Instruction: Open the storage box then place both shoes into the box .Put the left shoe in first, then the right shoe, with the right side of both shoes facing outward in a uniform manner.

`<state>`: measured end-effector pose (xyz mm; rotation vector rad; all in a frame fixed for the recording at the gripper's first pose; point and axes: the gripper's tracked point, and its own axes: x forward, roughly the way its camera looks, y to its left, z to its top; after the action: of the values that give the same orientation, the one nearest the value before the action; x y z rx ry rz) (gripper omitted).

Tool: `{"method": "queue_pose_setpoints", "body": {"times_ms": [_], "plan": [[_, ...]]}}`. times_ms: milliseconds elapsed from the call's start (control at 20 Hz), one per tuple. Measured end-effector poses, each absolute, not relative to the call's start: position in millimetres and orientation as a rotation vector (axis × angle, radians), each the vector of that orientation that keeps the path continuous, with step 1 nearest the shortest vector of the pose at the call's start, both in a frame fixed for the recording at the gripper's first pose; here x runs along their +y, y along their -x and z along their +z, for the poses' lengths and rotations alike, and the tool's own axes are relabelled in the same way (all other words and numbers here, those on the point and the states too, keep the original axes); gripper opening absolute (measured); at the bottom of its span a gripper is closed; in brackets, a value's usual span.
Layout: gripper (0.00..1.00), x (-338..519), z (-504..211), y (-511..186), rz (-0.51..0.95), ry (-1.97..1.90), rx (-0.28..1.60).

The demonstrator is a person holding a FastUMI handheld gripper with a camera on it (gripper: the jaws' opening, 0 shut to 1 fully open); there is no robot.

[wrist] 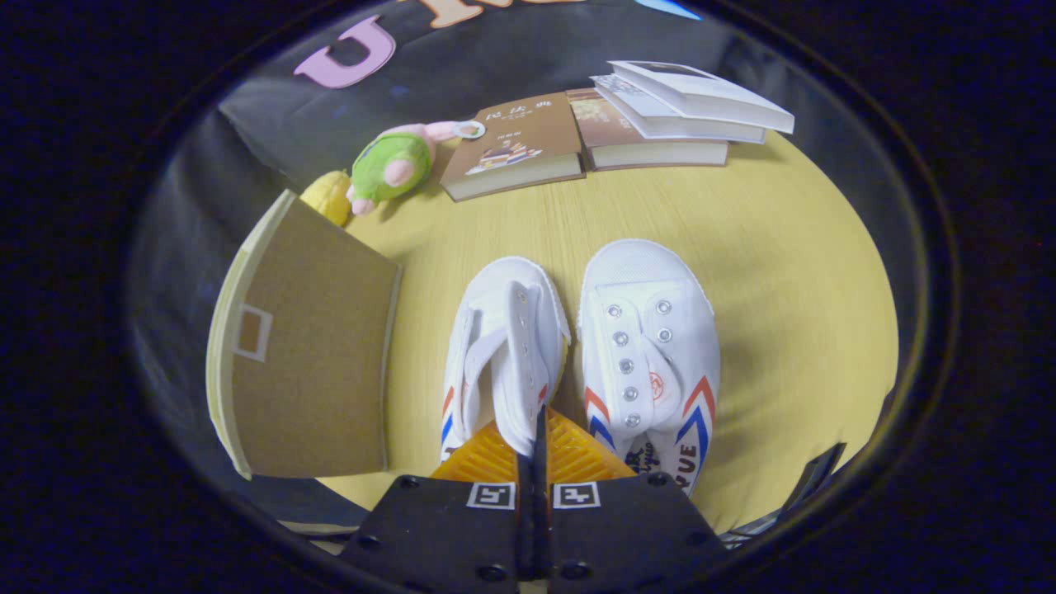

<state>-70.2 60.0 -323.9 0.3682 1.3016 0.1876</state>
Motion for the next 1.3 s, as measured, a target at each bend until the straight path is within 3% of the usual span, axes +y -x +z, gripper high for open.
{"method": "queue_pose_setpoints", "body": {"times_ms": [300,650,950,1300], "plan": [[0.03,81,-289,57,0.240,-0.535,1.249],[0.03,63,-323,75,0.223,-0.263,1.299],[0.31,60,-347,52,0.263,0.018,1.292],[0.03,73,-344,51,0.237,-0.178,1.331]]}}
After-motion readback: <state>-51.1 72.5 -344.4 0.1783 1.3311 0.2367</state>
